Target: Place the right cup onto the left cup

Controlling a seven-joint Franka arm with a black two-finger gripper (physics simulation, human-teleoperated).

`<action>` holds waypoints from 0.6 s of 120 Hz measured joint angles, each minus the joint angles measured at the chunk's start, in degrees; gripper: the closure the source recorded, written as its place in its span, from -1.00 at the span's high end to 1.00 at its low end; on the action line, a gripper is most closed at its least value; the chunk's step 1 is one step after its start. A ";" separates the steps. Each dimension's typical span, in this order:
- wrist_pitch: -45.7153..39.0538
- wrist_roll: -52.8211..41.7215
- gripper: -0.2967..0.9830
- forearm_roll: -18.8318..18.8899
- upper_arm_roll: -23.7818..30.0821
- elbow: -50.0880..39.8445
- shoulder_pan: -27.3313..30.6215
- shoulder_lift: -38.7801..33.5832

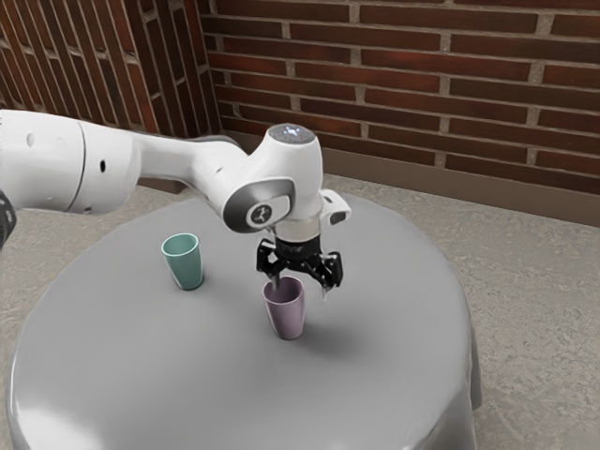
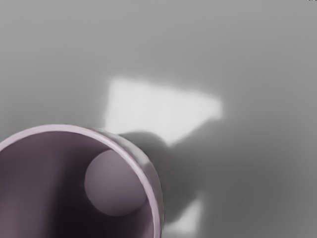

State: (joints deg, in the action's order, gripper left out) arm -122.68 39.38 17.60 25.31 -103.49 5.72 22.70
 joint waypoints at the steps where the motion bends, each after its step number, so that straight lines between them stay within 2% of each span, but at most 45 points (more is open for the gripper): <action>1: -0.08 0.07 0.54 0.03 0.00 0.00 0.00 0.10; 47: -3.74 2.72 0.52 2.49 -0.23 0.08 0.00 4.28; 63: -4.61 3.33 0.38 2.92 -0.27 0.10 0.00 4.75; 72: -4.90 3.63 0.17 3.01 -0.32 0.10 0.00 4.83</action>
State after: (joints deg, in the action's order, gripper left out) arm -127.58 43.01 20.61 24.98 -103.38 5.72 27.53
